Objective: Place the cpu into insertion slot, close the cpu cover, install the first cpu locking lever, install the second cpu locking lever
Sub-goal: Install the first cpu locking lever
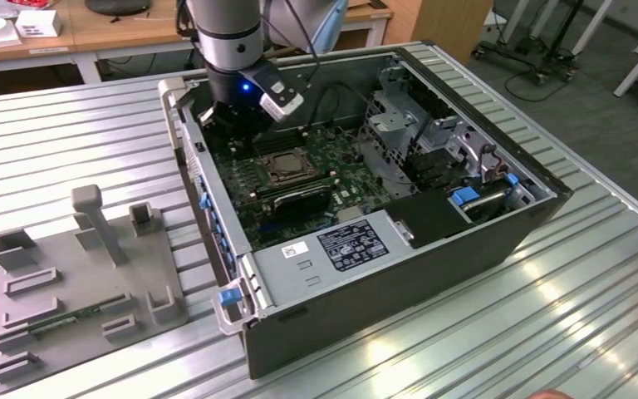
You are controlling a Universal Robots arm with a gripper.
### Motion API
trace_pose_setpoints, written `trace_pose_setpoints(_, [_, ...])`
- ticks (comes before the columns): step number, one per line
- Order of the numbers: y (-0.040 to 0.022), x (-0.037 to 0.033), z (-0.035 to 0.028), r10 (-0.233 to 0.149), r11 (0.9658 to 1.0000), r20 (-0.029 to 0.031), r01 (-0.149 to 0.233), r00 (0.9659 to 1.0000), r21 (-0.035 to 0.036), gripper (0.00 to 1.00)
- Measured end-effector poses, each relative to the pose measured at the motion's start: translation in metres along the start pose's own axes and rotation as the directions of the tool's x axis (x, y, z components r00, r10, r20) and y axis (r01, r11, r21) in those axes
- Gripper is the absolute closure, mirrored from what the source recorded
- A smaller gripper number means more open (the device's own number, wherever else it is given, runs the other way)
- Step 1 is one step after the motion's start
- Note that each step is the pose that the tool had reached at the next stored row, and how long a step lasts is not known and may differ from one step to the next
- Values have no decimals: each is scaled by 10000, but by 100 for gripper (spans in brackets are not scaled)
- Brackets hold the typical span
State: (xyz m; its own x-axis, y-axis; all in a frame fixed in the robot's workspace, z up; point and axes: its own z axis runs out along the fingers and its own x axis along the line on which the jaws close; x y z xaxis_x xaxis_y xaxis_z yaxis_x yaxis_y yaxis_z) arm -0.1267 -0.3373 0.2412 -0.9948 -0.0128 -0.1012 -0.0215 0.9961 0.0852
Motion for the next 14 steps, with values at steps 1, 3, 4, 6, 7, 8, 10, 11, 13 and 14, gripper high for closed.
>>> trace_pose_setpoints(1, [8,2,2,0,10000,0,0,10000,0,90])
trace_pose_setpoints(3, [25,6,5,1,10000,-1,-1,10000,1,90])
trace_pose_setpoints(4, [32,8,7,1,10000,-1,-1,10000,1,90])
trace_pose_setpoints(6, [46,12,10,2,10000,-1,-2,10000,1,90])
trace_pose_setpoints(7, [53,15,11,2,10000,-1,-2,10000,1,90])
trace_pose_setpoints(8, [61,18,13,2,10000,-1,-2,10000,1,90])
trace_pose_setpoints(10, [80,25,17,2,10000,0,-2,10000,1,90])
trace_pose_setpoints(11, [88,27,18,2,10000,0,-2,10000,1,90])
trace_pose_setpoints(13, [105,32,20,3,10000,-1,-3,10000,1,90])
trace_pose_setpoints(14, [114,34,22,4,10000,0,-4,10000,1,90])
